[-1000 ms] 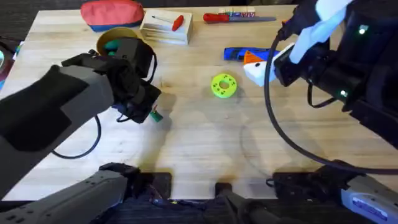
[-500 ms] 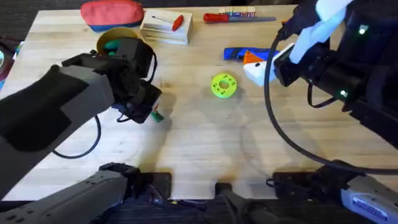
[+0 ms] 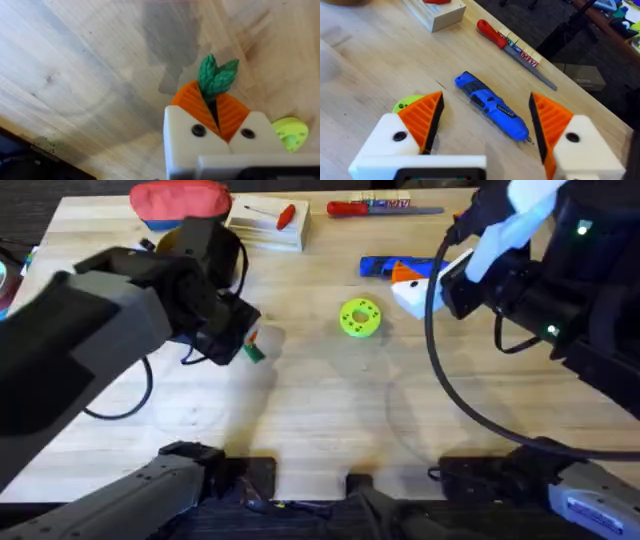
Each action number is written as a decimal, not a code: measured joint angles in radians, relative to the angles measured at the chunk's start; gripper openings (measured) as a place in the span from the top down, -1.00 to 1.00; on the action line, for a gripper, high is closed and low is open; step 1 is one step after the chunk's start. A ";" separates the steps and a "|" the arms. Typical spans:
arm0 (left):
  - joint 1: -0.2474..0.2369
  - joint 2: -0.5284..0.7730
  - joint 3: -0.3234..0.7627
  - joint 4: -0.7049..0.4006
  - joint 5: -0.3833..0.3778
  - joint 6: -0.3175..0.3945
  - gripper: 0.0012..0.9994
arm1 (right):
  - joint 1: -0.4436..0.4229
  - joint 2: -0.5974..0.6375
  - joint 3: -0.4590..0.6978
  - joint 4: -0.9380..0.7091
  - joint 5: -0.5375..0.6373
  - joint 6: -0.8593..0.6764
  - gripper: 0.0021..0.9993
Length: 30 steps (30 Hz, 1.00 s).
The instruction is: Pick up the gripper from the table and insert it into the empty holder that is missing its gripper. Then pick up a screw, insert it into the mounting hole, and use the screwdriver to tighten it. Finally, clean up the table by picking up the vegetable and placing it into the bucket.
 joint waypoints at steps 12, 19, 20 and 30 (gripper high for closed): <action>0.000 -0.042 0.205 0.135 -0.105 0.172 0.98 | 0.000 0.000 0.000 0.000 0.000 0.000 -0.98; 0.093 -0.027 0.214 0.300 -0.169 0.244 0.98 | 0.000 0.000 0.000 0.000 0.000 0.000 -0.98; 0.119 -0.016 0.215 0.319 -0.166 0.248 0.98 | 0.000 0.000 0.000 0.000 0.000 0.000 -0.98; 0.349 0.169 0.215 0.555 -0.088 0.261 0.98 | 0.000 0.000 0.000 0.000 0.000 0.000 -0.98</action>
